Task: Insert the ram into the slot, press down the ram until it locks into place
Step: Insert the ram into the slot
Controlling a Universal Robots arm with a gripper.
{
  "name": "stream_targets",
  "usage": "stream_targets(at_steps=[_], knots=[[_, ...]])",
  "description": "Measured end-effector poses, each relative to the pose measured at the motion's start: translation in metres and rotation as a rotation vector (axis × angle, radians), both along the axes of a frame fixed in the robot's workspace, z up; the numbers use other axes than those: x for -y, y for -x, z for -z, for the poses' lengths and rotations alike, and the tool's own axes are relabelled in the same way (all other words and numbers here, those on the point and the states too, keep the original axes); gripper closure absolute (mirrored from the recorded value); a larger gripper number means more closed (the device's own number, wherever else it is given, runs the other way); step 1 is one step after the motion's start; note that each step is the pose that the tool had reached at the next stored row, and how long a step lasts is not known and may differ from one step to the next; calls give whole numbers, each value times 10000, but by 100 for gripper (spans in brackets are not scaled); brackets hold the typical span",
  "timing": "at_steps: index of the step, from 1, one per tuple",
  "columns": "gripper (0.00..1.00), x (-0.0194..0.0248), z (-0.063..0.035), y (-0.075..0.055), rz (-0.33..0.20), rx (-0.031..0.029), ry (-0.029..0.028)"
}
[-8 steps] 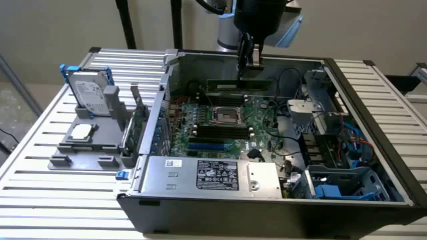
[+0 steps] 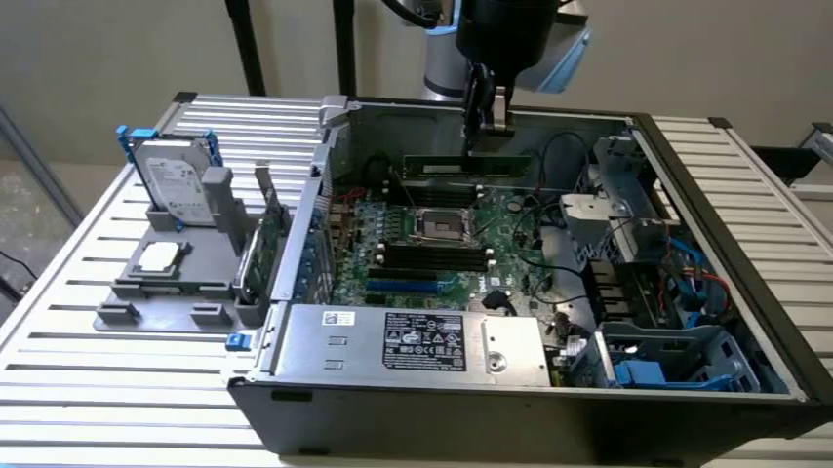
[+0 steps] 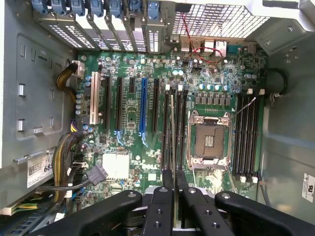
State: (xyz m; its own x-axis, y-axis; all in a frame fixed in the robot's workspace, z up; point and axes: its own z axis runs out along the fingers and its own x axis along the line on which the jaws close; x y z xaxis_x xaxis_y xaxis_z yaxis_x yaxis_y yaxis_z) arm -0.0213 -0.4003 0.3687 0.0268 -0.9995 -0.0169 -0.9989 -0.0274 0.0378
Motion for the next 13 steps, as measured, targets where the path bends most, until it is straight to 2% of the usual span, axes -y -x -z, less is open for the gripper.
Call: stream_targets(at_steps=[7, 9, 13], knots=[[86, 0, 3, 0, 0, 0, 1], [86, 0, 26, 0, 0, -1, 3], [86, 0, 100, 17, 9, 1, 43]])
